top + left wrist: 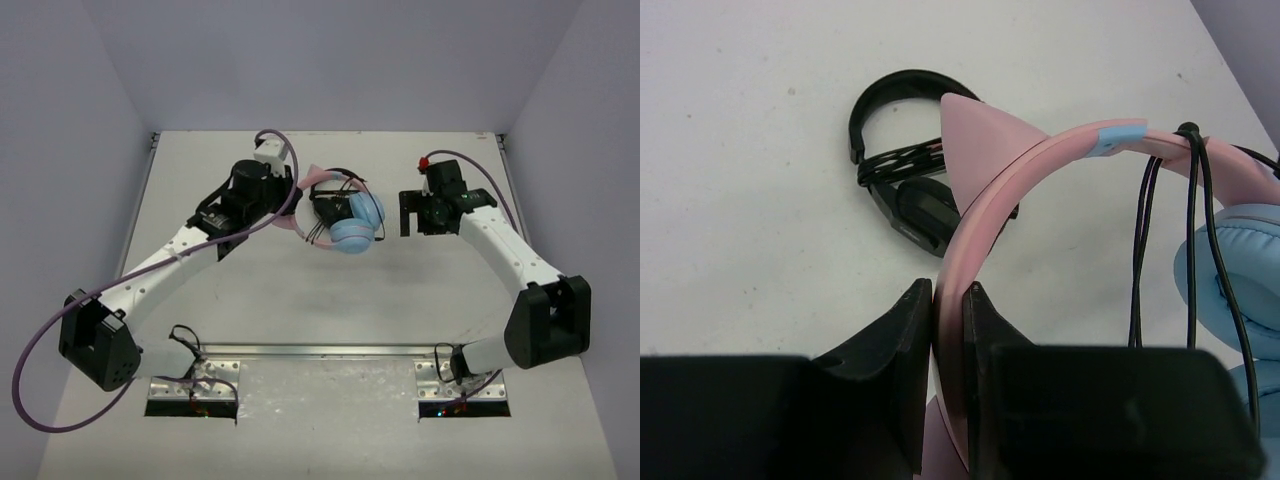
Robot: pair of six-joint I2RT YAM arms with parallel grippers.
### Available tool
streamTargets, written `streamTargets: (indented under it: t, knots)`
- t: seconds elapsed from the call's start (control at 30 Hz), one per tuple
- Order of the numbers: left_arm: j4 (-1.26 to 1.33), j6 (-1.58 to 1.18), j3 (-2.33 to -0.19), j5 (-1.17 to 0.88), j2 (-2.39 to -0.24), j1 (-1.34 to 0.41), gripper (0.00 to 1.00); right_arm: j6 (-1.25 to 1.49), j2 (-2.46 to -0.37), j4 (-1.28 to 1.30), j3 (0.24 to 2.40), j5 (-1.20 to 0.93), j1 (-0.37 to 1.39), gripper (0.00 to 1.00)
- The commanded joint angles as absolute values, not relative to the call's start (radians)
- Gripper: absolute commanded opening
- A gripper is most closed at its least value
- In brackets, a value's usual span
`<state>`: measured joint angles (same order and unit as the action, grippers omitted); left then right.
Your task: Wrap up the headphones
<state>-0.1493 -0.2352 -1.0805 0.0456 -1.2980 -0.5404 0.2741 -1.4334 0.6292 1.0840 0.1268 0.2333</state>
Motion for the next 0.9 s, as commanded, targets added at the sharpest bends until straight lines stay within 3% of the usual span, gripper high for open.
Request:
streamTargets:
  t: [0.0, 0.2, 0.3, 0.5, 0.63, 0.7, 0.87]
  knots:
    - [-0.083, -0.290, -1.134, 0.005, -1.295, -0.512, 0.00, 0.379, -1.396, 0.705, 1.160, 0.164, 0.186, 0.99]
    - [-0.156, -0.285, -1.186, -0.005, -1.327, -0.422, 0.00, 0.485, -1.217, 0.756, 1.132, 0.178, 0.150, 0.99]
    - [-0.178, -0.263, -1.204, -0.006, -1.339, -0.367, 0.00, 0.486, -1.029, 0.678, 1.039, 0.057, 0.150, 0.99]
    - [-0.135, -0.038, -1.243, -0.043, -1.384, -0.292, 0.00, 0.460, -0.850, 0.652, 0.976, -0.185, 0.152, 0.99]
    - [0.065, 0.055, -1.169, -0.336, -1.410, -0.169, 0.01, 0.472, -0.764, 0.628, 0.921, -0.290, 0.152, 0.99]
    - [0.126, 0.054, -1.172, -0.385, -1.445, -0.100, 0.03, 0.483, -0.707, 0.612, 0.875, -0.362, 0.152, 0.99]
    - [0.002, 0.179, -1.392, -0.650, -1.681, 0.027, 0.02, 0.479, -0.594, 0.630, 0.822, -0.433, 0.153, 0.99]
